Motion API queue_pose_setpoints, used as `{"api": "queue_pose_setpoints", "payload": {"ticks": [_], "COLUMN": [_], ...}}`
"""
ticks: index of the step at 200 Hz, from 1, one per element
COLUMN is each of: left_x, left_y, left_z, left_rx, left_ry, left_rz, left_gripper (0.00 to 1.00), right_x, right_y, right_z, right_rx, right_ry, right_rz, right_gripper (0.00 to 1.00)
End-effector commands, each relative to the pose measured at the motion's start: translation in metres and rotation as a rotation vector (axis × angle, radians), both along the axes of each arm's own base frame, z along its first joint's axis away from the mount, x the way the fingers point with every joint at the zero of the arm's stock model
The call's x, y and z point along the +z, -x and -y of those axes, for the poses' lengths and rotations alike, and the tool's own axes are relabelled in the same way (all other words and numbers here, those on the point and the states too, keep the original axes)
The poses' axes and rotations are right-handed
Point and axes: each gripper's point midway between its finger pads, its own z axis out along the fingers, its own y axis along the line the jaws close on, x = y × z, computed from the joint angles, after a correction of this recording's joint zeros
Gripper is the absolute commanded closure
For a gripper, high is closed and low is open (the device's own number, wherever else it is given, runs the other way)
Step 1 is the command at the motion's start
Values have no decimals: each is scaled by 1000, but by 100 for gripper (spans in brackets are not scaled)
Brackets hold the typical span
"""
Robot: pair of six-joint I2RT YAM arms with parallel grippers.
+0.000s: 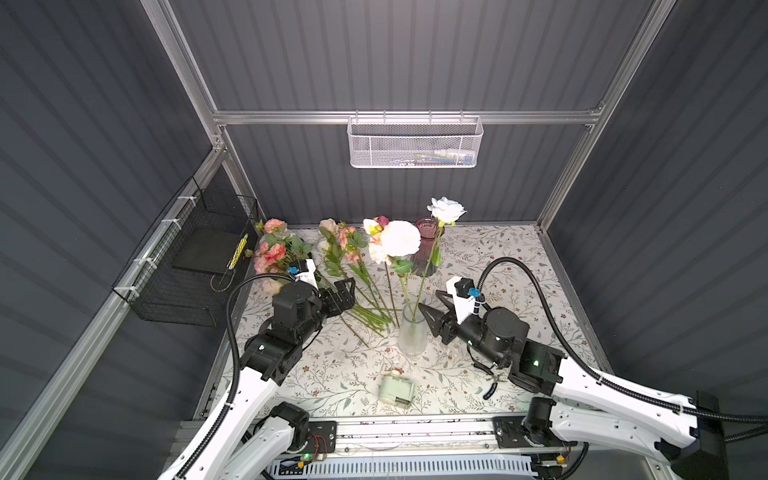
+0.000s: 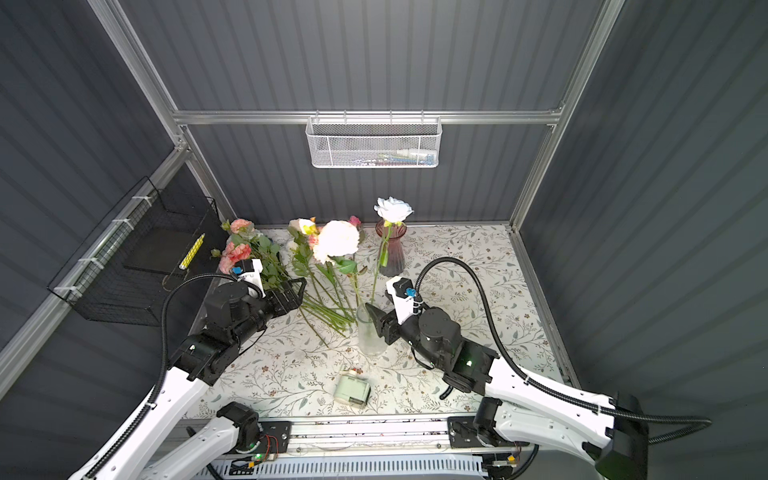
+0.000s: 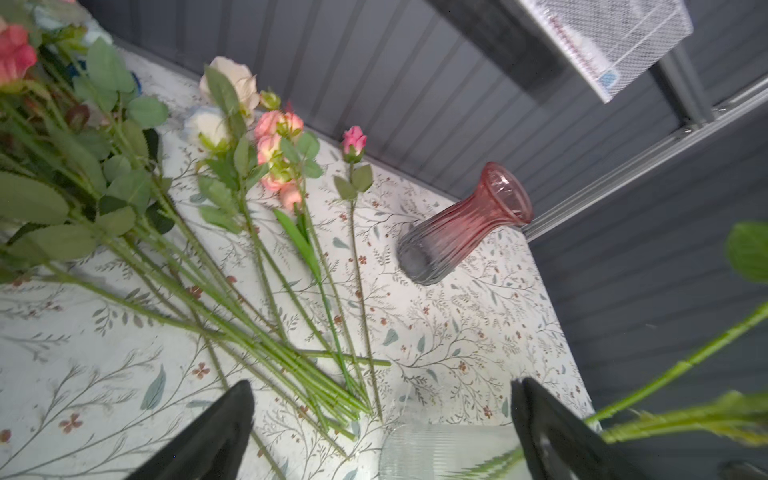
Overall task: Arrange the flowers into the vase
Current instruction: 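Withdraw right gripper from the vase while left gripper moves to the bunch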
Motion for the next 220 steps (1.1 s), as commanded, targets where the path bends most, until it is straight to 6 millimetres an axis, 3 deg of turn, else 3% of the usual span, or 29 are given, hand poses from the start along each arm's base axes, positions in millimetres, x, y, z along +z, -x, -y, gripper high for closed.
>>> {"api": "queue_pose_setpoints", "payload": {"ticks": [1,48,91,117,149,196,220], "left_x": [-7,-40,-93,-118,-150,-201,-211], "left_y": [-6,-29,-53,-63,-80,-72,-72], "left_z": [-3,-4,-40,-61,-83,-107,-117], "left_rx": [38,85,202,285,365,480,513], "left_ry": [-21,-28,75,61,106,120,137], "left_rz": [-51,-138,-277,-313,-365,-461,-460], "left_gripper": [6,25,41,45,61,68,68], "right_x": [-3,2,0,-2,0,1,1], "right_y": [11,21,26,27,28,30,29], "right_z": [5,26,37,40,41,48,51], "right_rx": [27,17,6,4,6,-8,-17], "right_ry": [-45,-94,-115,-111,-112,-114,-108], "right_rz": [-39,-34,-40,-45,-41,-33,-27], "right_gripper": [37,38,38,38,38,38,38]}}
